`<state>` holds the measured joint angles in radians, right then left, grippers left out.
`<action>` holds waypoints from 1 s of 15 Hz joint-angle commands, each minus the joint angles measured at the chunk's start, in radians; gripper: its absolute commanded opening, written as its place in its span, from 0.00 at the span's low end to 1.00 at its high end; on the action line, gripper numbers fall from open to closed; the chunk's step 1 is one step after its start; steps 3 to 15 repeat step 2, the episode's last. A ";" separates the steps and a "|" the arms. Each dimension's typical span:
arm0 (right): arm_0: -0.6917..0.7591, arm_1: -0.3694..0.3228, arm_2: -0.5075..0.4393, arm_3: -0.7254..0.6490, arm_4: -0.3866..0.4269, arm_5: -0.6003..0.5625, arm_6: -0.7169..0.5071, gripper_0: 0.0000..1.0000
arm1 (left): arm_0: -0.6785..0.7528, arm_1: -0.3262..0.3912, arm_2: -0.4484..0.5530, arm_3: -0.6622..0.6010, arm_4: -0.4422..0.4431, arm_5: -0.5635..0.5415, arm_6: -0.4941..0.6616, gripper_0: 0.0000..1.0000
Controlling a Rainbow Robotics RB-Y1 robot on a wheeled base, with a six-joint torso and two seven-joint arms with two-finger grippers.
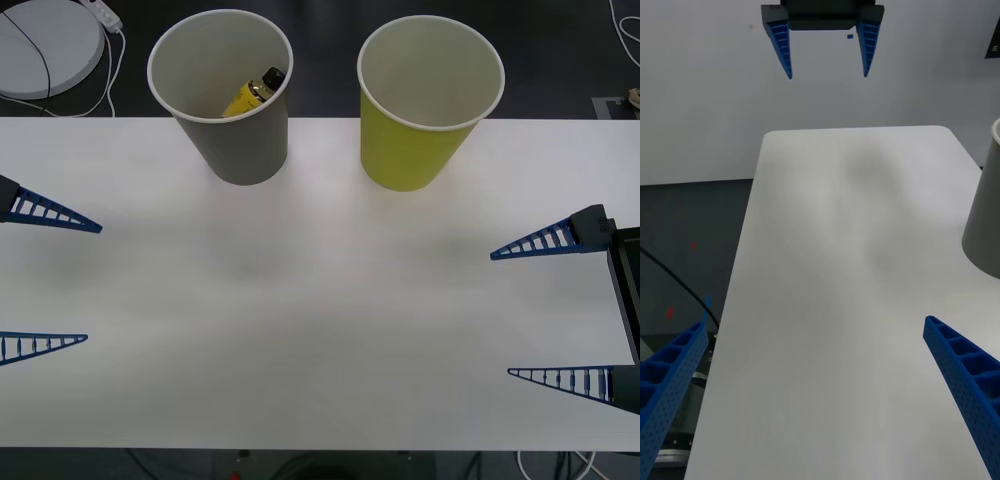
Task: Put the can into the green bin and the plastic bottle into the gray bin
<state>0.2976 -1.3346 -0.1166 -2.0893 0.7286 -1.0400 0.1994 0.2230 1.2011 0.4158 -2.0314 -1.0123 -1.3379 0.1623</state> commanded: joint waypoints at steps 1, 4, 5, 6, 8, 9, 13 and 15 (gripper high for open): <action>0.000 0.000 0.000 0.000 0.000 0.000 0.000 1.00 | 0.001 0.002 -0.002 -0.001 -0.002 0.002 -0.001 1.00; 0.000 0.000 0.000 0.000 0.000 0.000 0.000 1.00 | 0.001 0.002 -0.002 -0.001 -0.002 0.002 -0.001 1.00; 0.000 0.000 0.000 0.000 0.000 0.000 0.000 1.00 | 0.001 0.002 -0.002 -0.001 -0.002 0.002 -0.001 1.00; 0.000 0.000 0.000 0.000 0.000 0.000 0.000 1.00 | 0.001 0.002 -0.002 -0.001 -0.002 0.002 -0.001 1.00; 0.000 0.000 0.000 0.000 0.000 0.000 0.000 1.00 | 0.001 0.002 -0.002 -0.001 -0.002 0.002 -0.001 1.00; 0.000 0.000 0.000 0.000 0.000 0.000 0.000 1.00 | 0.001 0.002 -0.002 -0.001 -0.002 0.002 -0.001 1.00; 0.000 0.000 0.000 0.000 0.000 0.000 0.000 1.00 | 0.001 0.002 -0.002 -0.001 -0.002 0.002 -0.001 1.00; 0.000 0.000 0.000 0.000 0.000 0.000 0.000 1.00 | 0.001 0.002 -0.002 -0.001 -0.002 0.002 -0.001 1.00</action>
